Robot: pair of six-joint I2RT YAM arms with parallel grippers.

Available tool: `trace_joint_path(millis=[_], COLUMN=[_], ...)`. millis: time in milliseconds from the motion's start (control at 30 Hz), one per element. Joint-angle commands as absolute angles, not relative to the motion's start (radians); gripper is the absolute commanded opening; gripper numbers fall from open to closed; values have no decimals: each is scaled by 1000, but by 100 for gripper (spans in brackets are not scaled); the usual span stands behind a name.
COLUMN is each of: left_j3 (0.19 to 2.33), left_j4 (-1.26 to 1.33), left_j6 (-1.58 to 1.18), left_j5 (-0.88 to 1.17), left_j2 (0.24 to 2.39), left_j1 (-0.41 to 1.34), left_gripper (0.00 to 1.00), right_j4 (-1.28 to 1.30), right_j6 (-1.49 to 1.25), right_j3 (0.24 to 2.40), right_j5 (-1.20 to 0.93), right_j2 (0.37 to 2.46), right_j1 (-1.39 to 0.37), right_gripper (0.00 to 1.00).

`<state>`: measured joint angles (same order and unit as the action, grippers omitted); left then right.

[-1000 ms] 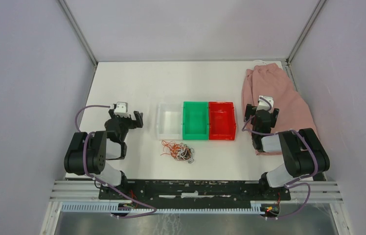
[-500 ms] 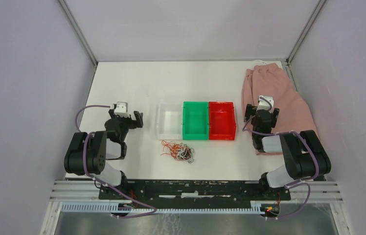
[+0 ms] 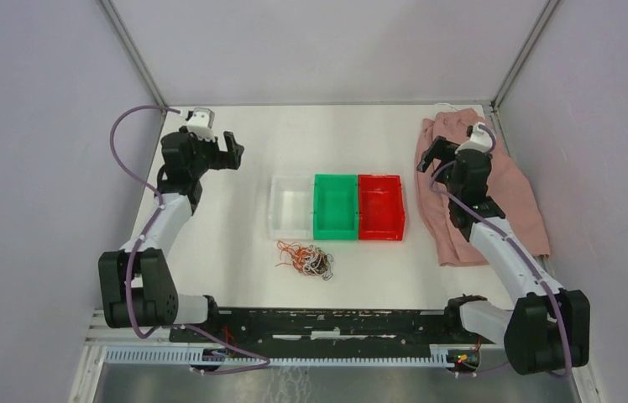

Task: Untangle the cables
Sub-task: Move the bin to the center of the board.

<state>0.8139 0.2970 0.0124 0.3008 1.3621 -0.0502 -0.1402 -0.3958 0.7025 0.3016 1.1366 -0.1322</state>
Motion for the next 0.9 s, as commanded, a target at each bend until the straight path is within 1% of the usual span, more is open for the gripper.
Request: trace_joint_path(millis=[0, 67, 133, 300, 333, 433, 567, 633, 733, 767, 867], left_j3=[972, 1002, 1005, 1002, 1002, 998, 996, 996, 993, 991, 987], left_j4=[-162, -254, -311, -447, -471, -541, -600, -619, -634, -636, -643], left_j6=[100, 132, 158, 244, 257, 299, 342, 355, 362, 363, 371], left_j5=[428, 449, 462, 493, 498, 513, 534, 543, 557, 563, 578], left_j2=[1342, 1334, 1315, 1252, 1239, 1201, 1161, 1148, 1131, 1125, 1111], left_j1=[-51, -51, -50, -51, -51, -51, -50, -50, -50, -51, -49], left_gripper=[99, 99, 99, 99, 99, 99, 99, 99, 99, 99, 99], right_j4=[39, 156, 192, 209, 205, 179, 158, 153, 148, 145, 116], right_j6=[-514, -462, -433, -472, -476, -487, -508, -519, -538, -548, -564], right_j3=[833, 914, 936, 957, 962, 969, 996, 1011, 1036, 1044, 1067], right_j5=[8, 74, 142, 193, 197, 201, 214, 227, 257, 273, 313], right_j2=[1154, 1203, 1240, 1372, 1399, 1470, 1546, 1580, 1620, 1630, 1663], right_j1=[-167, -274, -402, -542, -561, -604, -626, -629, -631, -630, -633], right_gripper=[100, 92, 84, 68, 66, 62, 53, 47, 35, 33, 31])
